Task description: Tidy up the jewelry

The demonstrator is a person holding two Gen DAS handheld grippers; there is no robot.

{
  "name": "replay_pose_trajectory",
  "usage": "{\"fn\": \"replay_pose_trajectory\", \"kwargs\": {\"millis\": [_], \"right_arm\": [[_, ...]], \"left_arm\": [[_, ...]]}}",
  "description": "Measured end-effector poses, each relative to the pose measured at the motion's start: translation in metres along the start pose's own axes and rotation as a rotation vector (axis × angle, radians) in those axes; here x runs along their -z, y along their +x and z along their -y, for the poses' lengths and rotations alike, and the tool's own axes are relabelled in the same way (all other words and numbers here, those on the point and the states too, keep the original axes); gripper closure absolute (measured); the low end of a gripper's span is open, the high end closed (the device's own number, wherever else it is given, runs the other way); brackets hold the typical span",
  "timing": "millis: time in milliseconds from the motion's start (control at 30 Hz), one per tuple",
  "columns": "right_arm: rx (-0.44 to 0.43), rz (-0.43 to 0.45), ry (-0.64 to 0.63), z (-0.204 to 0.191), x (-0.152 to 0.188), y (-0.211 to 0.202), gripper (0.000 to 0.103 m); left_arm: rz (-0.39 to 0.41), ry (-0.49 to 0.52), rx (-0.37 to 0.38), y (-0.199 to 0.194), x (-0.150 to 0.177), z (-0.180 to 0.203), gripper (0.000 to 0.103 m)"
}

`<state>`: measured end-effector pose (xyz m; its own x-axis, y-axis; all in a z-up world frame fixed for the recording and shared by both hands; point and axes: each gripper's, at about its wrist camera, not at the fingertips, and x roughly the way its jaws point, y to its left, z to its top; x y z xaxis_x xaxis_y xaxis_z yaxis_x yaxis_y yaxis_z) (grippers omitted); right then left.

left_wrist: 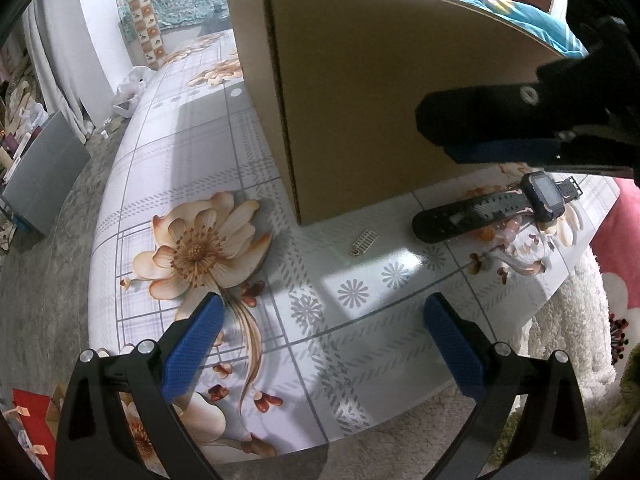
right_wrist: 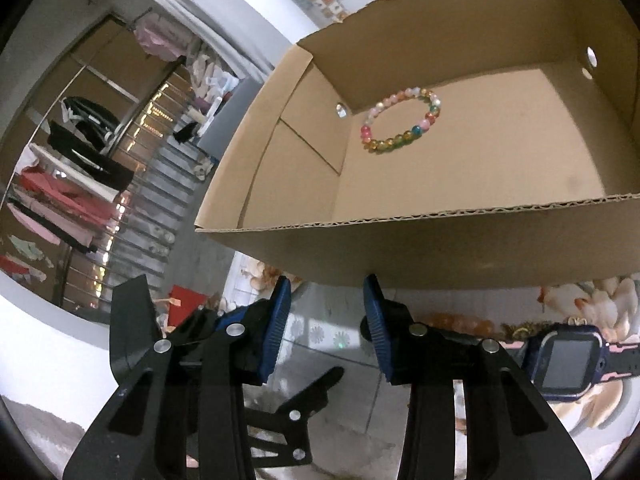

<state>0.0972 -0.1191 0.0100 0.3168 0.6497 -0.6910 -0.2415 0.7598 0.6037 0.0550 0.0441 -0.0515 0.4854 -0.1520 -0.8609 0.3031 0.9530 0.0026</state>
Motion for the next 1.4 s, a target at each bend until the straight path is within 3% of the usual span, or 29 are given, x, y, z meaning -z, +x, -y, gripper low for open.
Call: {"fn": "replay_pose_trajectory", "kwargs": {"millis": [233, 333, 467, 667, 867, 967, 1167, 1233, 1400], "right_arm": [[0.023, 0.032, -0.005, -0.006, 0.007, 0.0, 0.065], [0.047, 0.042, -0.028, -0.011, 0.013, -0.006, 0.06], [0.112, 0.077, -0.082, -0.02, 0.022, -0.025, 0.044], [0.347, 0.134, -0.178, -0.02, 0.035, -0.067, 0.01], [0.735, 0.241, -0.249, -0.005, 0.042, -0.107, 0.008], [0.811, 0.283, -0.229, 0.007, 0.044, -0.125, 0.008], [0.713, 0.384, -0.16, 0.033, 0.062, -0.157, 0.008], [0.69, 0.387, -0.125, 0.042, 0.067, -0.16, 0.008], [0.583, 0.344, -0.034, 0.06, 0.079, -0.15, 0.01]], "left_arm": [[0.0, -0.001, 0.0, 0.0, 0.0, 0.0, 0.004], [0.0, 0.0, 0.001, 0.0, 0.0, 0.0, 0.004], [0.0, 0.0, 0.0, 0.0, 0.0, 0.0, 0.004], [0.0, 0.001, -0.002, 0.0, 0.001, 0.0, 0.004], [0.01, 0.003, -0.006, -0.001, 0.002, 0.002, 0.004], [0.012, 0.001, 0.0, -0.001, 0.002, 0.001, 0.004], [0.021, 0.037, -0.011, -0.004, 0.002, 0.001, 0.004], [0.073, 0.049, -0.018, -0.014, 0.003, 0.003, 0.005], [0.146, 0.035, 0.16, -0.036, 0.003, 0.01, 0.007]]}}
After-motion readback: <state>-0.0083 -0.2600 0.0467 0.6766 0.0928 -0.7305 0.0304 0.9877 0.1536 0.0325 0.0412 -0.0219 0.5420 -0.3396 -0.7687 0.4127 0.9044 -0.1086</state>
